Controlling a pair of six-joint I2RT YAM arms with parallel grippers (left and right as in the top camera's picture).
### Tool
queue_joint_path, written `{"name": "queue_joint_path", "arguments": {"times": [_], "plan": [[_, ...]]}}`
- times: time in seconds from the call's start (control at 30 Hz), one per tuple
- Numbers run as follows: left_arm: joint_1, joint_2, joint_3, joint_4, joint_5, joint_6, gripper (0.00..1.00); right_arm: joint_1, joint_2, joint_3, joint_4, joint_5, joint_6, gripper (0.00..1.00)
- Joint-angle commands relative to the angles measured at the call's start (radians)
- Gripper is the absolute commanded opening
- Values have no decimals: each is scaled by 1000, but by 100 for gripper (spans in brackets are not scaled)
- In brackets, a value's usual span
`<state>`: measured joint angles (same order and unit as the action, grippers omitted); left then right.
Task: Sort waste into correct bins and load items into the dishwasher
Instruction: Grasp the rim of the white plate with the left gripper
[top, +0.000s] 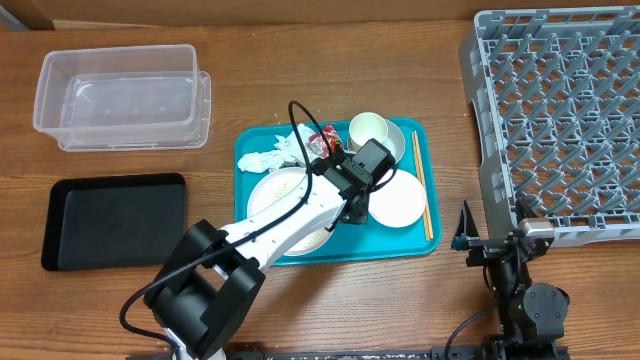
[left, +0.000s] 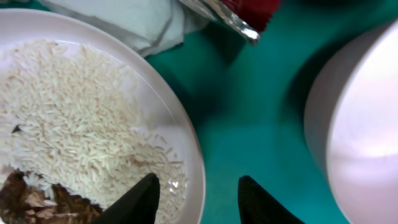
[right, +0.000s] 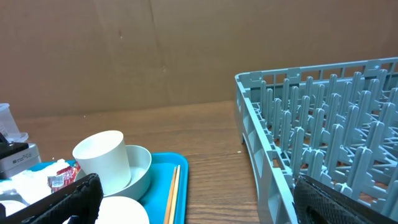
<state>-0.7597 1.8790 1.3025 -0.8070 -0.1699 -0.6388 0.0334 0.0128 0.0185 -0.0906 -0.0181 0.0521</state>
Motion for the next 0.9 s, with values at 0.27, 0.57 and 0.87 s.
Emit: {"name": "queue_joint_path", "arguments": {"times": [0.27,0.57,0.87], "plan": [[-16,79,9,0,-43,-69,42,-4,-10,-11,6,10,8,100],[-21,140,9,-7,-40,-75,39,-4,-10,-11,6,10,8,100],[-20,137,34,-52,-67,-73,24,-4,-10,-11,6,10,8,100]]}}
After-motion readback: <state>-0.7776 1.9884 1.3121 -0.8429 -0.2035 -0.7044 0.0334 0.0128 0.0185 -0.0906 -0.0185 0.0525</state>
